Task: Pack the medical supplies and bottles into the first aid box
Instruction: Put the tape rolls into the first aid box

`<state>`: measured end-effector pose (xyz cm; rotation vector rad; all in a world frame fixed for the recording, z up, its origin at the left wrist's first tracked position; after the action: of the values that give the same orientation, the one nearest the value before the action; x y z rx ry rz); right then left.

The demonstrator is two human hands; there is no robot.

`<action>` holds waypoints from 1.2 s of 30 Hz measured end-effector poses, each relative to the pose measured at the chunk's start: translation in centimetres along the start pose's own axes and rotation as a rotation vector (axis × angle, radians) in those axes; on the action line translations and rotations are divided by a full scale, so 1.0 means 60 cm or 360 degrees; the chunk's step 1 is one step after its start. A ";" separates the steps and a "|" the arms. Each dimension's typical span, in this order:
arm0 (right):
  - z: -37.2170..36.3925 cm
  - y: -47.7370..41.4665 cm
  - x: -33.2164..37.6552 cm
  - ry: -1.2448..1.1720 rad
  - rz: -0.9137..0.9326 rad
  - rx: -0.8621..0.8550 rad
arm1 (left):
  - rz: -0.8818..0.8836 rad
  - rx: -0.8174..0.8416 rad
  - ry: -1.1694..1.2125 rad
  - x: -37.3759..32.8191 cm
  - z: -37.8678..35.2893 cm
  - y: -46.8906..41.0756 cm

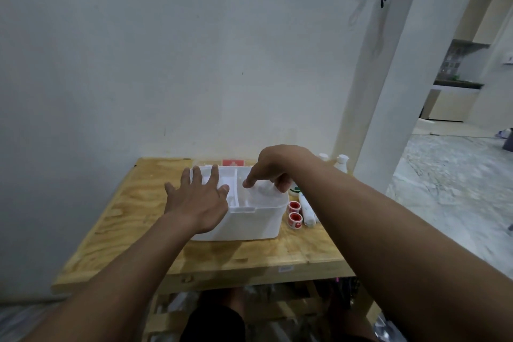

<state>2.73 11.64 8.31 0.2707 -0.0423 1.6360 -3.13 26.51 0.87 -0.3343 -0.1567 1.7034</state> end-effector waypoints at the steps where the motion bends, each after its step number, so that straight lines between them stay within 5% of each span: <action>1: -0.007 -0.004 0.001 -0.0003 -0.0020 0.0022 | 0.0000 0.0012 0.0001 -0.001 0.002 0.001; 19: -0.098 -0.061 0.012 0.0359 0.0212 0.0029 | -0.0030 0.0042 -0.0009 -0.001 0.003 0.003; 36: -0.125 -0.083 0.020 -0.0109 0.0224 0.0123 | -0.0017 0.0010 0.0005 -0.001 0.004 0.004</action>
<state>6.48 14.68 0.59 0.3904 -0.0511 1.7705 -3.40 26.42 1.02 -0.3309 -0.1510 1.6925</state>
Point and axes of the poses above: each hand's wrist, its own y-axis away from the middle knuckle, its own z-axis out of the back of the hand, x = y × z, the point moved 4 cm from there along -y, towards the middle knuckle, and after that the axes turned 15 degrees about -x, right-handed, at the moved point
